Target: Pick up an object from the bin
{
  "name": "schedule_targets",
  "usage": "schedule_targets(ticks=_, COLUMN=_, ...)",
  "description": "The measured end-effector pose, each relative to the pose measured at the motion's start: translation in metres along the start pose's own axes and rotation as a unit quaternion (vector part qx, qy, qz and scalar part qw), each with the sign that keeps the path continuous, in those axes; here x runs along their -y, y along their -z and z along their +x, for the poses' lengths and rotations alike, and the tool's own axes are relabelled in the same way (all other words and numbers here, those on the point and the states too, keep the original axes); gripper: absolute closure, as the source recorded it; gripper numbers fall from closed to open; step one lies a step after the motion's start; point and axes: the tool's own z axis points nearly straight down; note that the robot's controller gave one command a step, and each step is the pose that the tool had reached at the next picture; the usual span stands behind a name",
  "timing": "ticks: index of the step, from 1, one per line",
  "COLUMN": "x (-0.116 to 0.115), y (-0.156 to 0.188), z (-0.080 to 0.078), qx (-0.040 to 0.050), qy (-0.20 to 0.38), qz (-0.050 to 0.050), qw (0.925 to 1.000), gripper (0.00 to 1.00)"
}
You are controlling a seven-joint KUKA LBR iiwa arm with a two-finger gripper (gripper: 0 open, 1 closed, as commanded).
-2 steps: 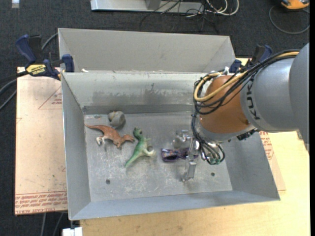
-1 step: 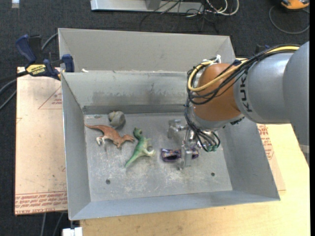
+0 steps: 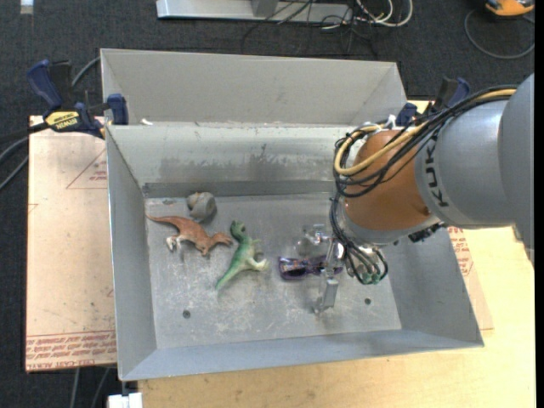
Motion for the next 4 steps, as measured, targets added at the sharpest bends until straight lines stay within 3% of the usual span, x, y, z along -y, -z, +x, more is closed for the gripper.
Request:
schedule_targets(ticks=1, x=-0.010, y=0.001, z=-0.035, qx=0.0070, qy=0.059, qz=0.000, qw=0.9982, gripper=0.00)
schedule_targets(ticks=2, x=-0.001, y=0.001, z=-0.001, qx=0.0023, qy=0.000, qz=-0.001, qw=1.0000, gripper=1.00)
schedule_targets(ticks=4, x=-0.001, y=0.005, z=0.000, qx=0.0005, qy=0.001, qz=-0.001, qw=1.0000, gripper=1.00)
